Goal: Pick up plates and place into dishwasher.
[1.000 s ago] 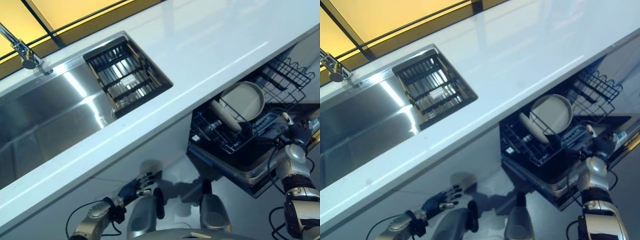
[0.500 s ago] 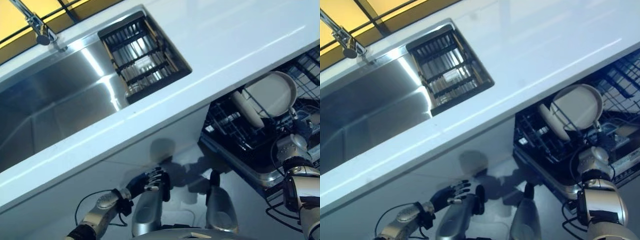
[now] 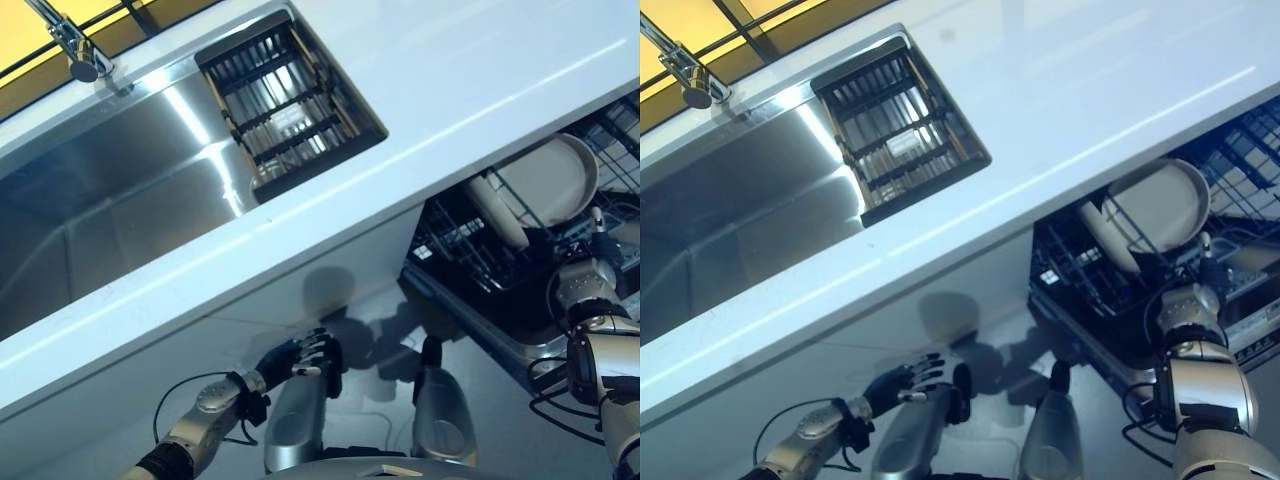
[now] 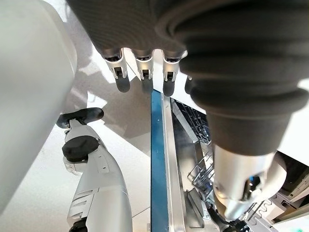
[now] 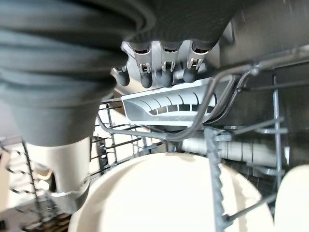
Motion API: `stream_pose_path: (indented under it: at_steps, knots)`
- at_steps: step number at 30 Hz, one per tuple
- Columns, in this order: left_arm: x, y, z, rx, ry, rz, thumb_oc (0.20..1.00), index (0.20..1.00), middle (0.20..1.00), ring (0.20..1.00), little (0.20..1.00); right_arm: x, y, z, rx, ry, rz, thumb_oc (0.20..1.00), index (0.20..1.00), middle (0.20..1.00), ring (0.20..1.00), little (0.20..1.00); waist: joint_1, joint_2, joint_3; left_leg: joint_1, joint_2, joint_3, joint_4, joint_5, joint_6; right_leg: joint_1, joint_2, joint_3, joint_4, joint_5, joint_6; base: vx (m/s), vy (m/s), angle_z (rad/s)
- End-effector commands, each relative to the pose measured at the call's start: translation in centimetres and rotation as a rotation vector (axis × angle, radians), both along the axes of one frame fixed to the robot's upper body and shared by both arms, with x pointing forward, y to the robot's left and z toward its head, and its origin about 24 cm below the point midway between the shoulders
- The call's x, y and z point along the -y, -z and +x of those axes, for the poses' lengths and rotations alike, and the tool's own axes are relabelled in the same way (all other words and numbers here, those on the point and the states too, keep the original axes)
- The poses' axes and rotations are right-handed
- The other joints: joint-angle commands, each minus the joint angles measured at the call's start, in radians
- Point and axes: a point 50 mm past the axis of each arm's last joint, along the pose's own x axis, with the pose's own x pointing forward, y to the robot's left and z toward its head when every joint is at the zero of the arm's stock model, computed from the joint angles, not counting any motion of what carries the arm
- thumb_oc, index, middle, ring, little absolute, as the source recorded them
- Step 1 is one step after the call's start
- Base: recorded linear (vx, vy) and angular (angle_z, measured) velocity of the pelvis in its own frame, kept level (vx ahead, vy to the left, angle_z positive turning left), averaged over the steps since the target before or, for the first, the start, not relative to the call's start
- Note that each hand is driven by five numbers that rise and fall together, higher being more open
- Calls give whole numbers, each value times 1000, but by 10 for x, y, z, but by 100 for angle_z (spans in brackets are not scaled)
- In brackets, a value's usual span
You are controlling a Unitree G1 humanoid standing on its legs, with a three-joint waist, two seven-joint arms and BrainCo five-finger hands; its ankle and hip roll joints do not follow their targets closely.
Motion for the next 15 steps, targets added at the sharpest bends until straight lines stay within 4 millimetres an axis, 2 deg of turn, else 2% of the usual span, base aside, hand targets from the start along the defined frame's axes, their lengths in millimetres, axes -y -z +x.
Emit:
stream_pose_path:
  at_steps: [1,9,15]
  knots:
    - [5,-10,-7,34,15,-50,1000,1000,1000,1000,1000,-19,-50,31,310,-144,-66,1000,1000,1000,1000,1000,38,-1,-47,-57,61,-41,-2,44,-58,6,-17,8,49,-58,-3,-1,35,1]
    - [6,-11,-10,33,19,-59,1000,1000,1000,1000,1000,-13,-64,34,295,-196,-112,1000,1000,1000,1000,1000,47,0,-53,-47,61,-34,-7,45,-59,14,-23,2,37,-52,0,0,4,0]
    - [2,-15,-7,42,2,-63,1000,1000,1000,1000,1000,-21,-80,42,320,-253,-169,1000,1000,1000,1000,1000,61,-3,-51,-42,60,-42,-23,57,-60,22,-21,-5,31,-52,-4,0,0,0]
